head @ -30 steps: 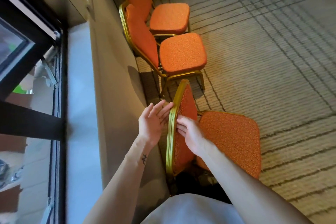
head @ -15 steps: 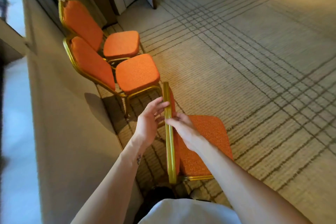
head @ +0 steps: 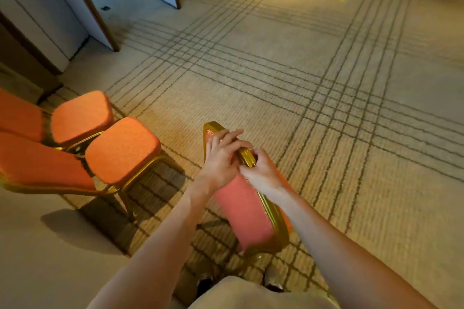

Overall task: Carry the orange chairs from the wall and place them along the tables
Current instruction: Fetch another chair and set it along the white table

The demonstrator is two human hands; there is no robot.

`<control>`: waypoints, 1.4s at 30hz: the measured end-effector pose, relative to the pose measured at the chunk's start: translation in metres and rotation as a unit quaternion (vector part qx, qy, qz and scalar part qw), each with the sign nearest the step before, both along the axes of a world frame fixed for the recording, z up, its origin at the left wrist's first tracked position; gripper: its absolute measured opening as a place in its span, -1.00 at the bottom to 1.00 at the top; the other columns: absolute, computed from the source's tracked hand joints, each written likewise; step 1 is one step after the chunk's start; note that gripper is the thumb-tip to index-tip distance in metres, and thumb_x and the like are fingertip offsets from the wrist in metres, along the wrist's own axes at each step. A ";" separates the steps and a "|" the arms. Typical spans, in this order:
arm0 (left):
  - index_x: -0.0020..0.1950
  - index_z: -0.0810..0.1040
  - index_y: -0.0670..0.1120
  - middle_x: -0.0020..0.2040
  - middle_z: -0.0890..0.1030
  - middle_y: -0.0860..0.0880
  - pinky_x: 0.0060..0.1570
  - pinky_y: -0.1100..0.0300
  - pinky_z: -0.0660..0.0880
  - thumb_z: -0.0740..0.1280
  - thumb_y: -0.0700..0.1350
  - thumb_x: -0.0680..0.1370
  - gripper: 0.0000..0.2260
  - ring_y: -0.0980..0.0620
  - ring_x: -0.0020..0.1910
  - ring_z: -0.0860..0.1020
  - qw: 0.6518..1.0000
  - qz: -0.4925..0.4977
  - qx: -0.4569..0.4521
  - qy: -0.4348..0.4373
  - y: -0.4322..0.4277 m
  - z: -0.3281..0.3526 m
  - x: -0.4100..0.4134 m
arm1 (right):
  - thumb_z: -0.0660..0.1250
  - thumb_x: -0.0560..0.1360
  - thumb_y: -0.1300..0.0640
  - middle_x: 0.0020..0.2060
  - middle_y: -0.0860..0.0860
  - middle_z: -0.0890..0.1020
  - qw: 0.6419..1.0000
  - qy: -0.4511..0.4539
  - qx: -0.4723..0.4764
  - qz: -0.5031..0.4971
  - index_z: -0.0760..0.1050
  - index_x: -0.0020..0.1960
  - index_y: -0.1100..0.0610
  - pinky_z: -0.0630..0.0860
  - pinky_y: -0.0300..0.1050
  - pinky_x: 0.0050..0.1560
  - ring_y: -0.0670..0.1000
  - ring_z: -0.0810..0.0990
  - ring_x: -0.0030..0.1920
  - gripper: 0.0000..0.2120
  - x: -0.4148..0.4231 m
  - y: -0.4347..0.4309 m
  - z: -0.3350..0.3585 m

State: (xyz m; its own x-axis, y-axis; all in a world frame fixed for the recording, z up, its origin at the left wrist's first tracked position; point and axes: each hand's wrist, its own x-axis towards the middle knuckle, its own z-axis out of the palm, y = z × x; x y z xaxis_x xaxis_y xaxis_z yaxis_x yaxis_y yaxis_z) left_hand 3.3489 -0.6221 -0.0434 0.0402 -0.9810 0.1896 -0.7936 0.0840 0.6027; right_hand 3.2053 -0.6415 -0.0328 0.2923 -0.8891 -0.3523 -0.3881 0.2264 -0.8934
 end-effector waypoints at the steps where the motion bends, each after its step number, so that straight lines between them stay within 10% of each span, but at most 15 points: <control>1: 0.24 0.61 0.13 0.47 0.46 0.06 0.53 -0.15 -0.02 0.25 -0.19 0.52 -0.63 -0.10 0.55 0.21 0.999 -0.045 0.015 -0.022 -0.007 0.002 0.001 | 0.45 0.49 0.09 -0.12 -0.03 0.65 0.999 0.030 -0.023 -0.014 0.45 0.17 0.08 0.49 -0.18 -0.28 -0.02 0.63 -0.17 -0.69 -0.001 -0.003 0.000; 5: 0.30 0.56 0.10 0.31 0.51 0.10 0.57 -0.15 -0.22 0.31 -0.25 0.55 -0.61 0.04 0.54 0.26 0.990 -0.125 0.040 -0.044 -0.032 0.007 0.009 | 0.44 0.48 -0.01 -0.15 -0.09 0.61 0.983 0.160 -0.075 -0.044 0.43 0.19 0.05 0.49 -0.11 -0.12 0.01 0.62 -0.11 -0.65 0.004 -0.012 0.004; 15: 0.13 0.63 0.04 0.02 0.64 0.09 0.28 0.07 0.33 0.45 -0.06 0.43 -0.73 0.00 0.07 0.48 0.977 -0.192 0.024 -0.086 -0.069 -0.004 0.037 | 0.52 0.40 -0.09 -0.27 -0.03 0.59 0.901 0.284 -0.301 -0.130 0.52 -0.08 0.11 0.36 -0.13 -0.29 0.03 0.59 -0.25 -0.68 0.016 0.006 -0.009; 22: 0.35 0.51 0.07 0.09 0.62 0.11 0.24 0.14 0.34 0.53 -0.01 0.39 -0.47 0.06 0.18 0.44 0.987 -0.119 0.082 -0.072 -0.097 0.001 0.016 | 0.48 0.41 -0.08 -0.17 0.00 0.63 0.871 0.332 -0.335 -0.136 0.56 0.02 0.12 0.48 -0.07 -0.16 0.06 0.60 -0.12 -0.68 -0.001 -0.011 -0.007; 27: -0.07 0.58 0.10 -0.13 0.63 0.05 0.17 0.05 0.41 0.38 0.07 0.39 -0.85 -0.04 0.01 0.54 0.950 -0.188 0.095 -0.232 -0.125 0.012 -0.003 | 0.49 0.40 -0.08 -0.19 0.01 0.65 0.848 0.401 -0.313 -0.153 0.56 -0.03 0.11 0.51 -0.02 -0.17 0.10 0.63 -0.12 -0.70 -0.014 -0.020 -0.007; 32: -0.03 0.60 0.05 -0.13 0.66 0.01 0.21 0.03 0.40 0.40 0.08 0.39 -0.79 -0.08 0.02 0.57 0.936 -0.252 0.034 -0.245 -0.160 0.001 -0.017 | 0.32 0.49 -0.28 -0.13 0.05 0.68 0.827 0.480 -0.199 -0.216 0.52 0.05 0.08 0.52 -0.01 -0.16 0.15 0.68 -0.08 -0.58 -0.015 -0.040 -0.004; 37: 0.16 0.61 0.17 0.20 0.60 0.11 0.45 -0.42 -0.25 0.35 0.13 0.46 -0.72 -0.03 0.38 0.40 0.911 -0.308 0.013 -0.275 -0.192 0.000 -0.036 | 0.34 0.49 -0.14 -0.08 0.06 0.68 0.806 0.491 -0.114 -0.311 0.48 0.08 0.08 0.52 0.00 -0.11 0.17 0.67 -0.03 -0.68 -0.017 -0.070 -0.003; 42: 0.40 0.50 0.17 0.62 0.23 0.03 0.50 -0.42 -0.16 0.32 0.20 0.51 -0.55 -0.09 0.64 -0.01 0.887 -0.372 0.011 -0.273 -0.212 -0.004 -0.040 | 0.33 0.45 -0.04 -0.11 0.05 0.65 0.788 0.494 -0.119 -0.347 0.47 0.00 0.08 0.43 -0.02 -0.20 0.17 0.64 -0.08 -0.78 -0.020 -0.075 -0.007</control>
